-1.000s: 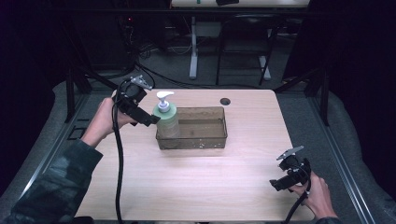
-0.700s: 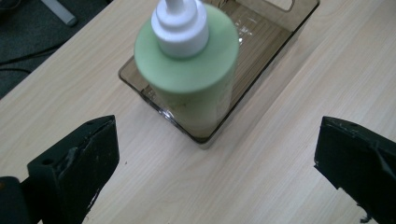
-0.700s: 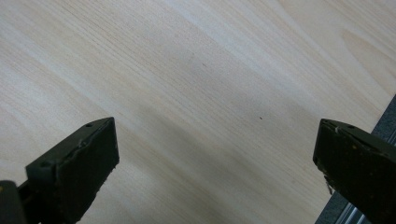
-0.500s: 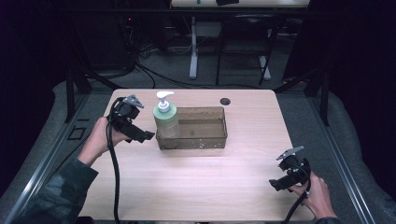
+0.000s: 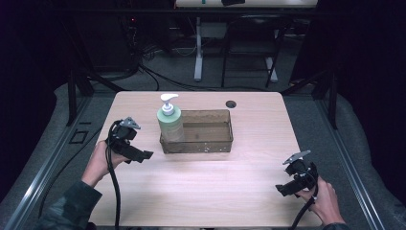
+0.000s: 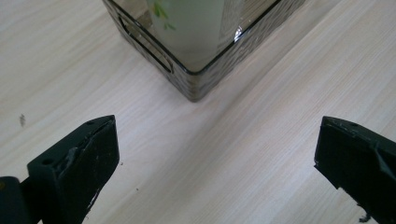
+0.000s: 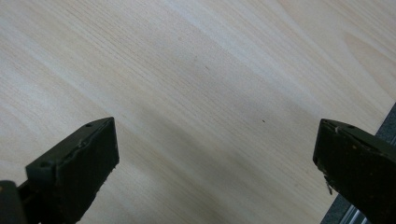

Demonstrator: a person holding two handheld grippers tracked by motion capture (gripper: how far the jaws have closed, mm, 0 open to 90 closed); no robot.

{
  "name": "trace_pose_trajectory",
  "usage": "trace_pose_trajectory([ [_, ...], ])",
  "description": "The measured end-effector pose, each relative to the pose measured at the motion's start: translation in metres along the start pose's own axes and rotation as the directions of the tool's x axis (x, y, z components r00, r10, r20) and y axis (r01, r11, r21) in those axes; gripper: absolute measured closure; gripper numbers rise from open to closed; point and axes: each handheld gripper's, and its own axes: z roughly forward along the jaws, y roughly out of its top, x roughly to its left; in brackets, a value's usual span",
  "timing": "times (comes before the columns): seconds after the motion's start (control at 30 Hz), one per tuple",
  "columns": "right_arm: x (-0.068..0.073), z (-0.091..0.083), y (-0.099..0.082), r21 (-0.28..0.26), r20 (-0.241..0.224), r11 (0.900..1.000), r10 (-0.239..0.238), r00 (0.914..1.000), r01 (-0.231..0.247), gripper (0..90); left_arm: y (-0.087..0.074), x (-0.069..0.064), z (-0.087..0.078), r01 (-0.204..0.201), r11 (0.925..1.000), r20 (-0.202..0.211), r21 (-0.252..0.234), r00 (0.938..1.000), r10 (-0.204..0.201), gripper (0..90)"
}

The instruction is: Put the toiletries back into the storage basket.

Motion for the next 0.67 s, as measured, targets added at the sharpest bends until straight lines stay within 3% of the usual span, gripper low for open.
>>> trace_pose_trajectory([
  [0.07,0.001,0.0,0.0,-0.001,0.0,1.0,0.0,1.0,0.0,0.0,-0.006,-0.001,0.007,0.004,0.9999,-0.005,0.015,1.0,-0.004,0.1],
  [0.13,0.001,0.0,0.0,-0.005,0.0,1.0,-0.002,1.0,0.002,0.0,-0.01,-0.002,0.013,-0.013,0.9994,-0.015,0.032,0.9998,0.014,0.1],
  [0.2,0.001,0.0,0.0,-0.011,0.001,0.9999,-0.003,1.0,0.003,0.0,-0.014,-0.001,0.017,-0.034,0.9992,-0.015,0.02,0.9993,0.034,0.1],
  [0.27,0.002,0.0,0.0,-0.008,0.004,1.0,-0.003,1.0,0.003,0.0,-0.018,0.003,0.02,-0.01,0.9998,-0.023,0.015,0.9997,0.011,0.1],
  [0.4,0.002,0.0,-0.001,-0.016,0.011,0.9998,-0.008,0.9999,0.008,0.0,-0.027,0.011,0.03,0.028,0.9995,0.002,0.015,0.9996,-0.028,0.1],
  [0.5,0.001,0.001,-0.001,-0.017,0.009,0.9998,-0.003,1.0,0.003,0.0,-0.032,0.013,0.042,0.027,0.9979,0.017,0.059,0.9995,-0.028,0.1],
  [0.57,0.001,0.002,-0.001,-0.014,0.008,0.9999,-0.003,1.0,0.003,0.0,-0.033,0.013,0.047,0.016,0.9963,0.006,0.084,0.9998,-0.017,0.1],
  [0.67,0.001,0.003,-0.001,-0.012,0.013,0.9999,-0.009,0.9999,0.009,0.0,-0.035,0.015,0.05,0.022,0.9963,0.013,0.083,0.9997,-0.023,0.0],
])
